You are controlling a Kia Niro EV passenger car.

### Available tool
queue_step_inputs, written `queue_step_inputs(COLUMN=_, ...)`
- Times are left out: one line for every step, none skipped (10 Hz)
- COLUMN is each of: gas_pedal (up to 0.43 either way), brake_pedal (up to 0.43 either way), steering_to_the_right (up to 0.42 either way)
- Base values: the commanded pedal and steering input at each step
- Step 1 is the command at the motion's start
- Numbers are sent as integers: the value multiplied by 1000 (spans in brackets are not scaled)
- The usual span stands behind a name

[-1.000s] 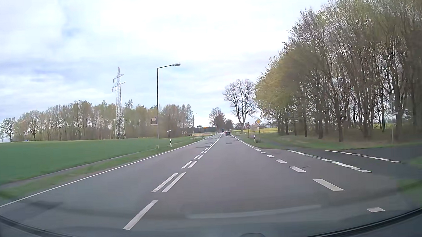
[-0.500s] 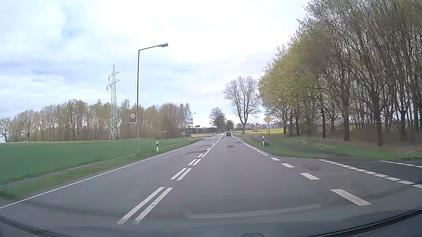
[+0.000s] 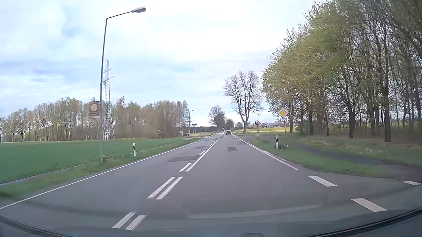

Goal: Follow the waypoints while adhering to traffic rules and regulations

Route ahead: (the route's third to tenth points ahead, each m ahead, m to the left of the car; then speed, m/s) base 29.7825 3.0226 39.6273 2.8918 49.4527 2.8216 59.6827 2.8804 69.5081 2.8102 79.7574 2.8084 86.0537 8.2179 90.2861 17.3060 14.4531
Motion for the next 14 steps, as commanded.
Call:
queue_step_inputs(gas_pedal=28, brake_pedal=0, steering_to_the_right=-2)
queue_step_inputs(gas_pedal=28, brake_pedal=0, steering_to_the_right=-2)
queue_step_inputs(gas_pedal=28, brake_pedal=0, steering_to_the_right=-2)
queue_step_inputs(gas_pedal=28, brake_pedal=0, steering_to_the_right=-2)
queue_step_inputs(gas_pedal=28, brake_pedal=0, steering_to_the_right=-2)
queue_step_inputs(gas_pedal=28, brake_pedal=6, steering_to_the_right=-2)
queue_step_inputs(gas_pedal=28, brake_pedal=0, steering_to_the_right=-3)
queue_step_inputs(gas_pedal=28, brake_pedal=0, steering_to_the_right=-4)
queue_step_inputs(gas_pedal=28, brake_pedal=0, steering_to_the_right=-4)
queue_step_inputs(gas_pedal=28, brake_pedal=0, steering_to_the_right=-4)
queue_step_inputs(gas_pedal=28, brake_pedal=0, steering_to_the_right=-4)
queue_step_inputs(gas_pedal=8, brake_pedal=0, steering_to_the_right=-4)
queue_step_inputs(gas_pedal=8, brake_pedal=0, steering_to_the_right=-4)
queue_step_inputs(gas_pedal=8, brake_pedal=0, steering_to_the_right=-4)
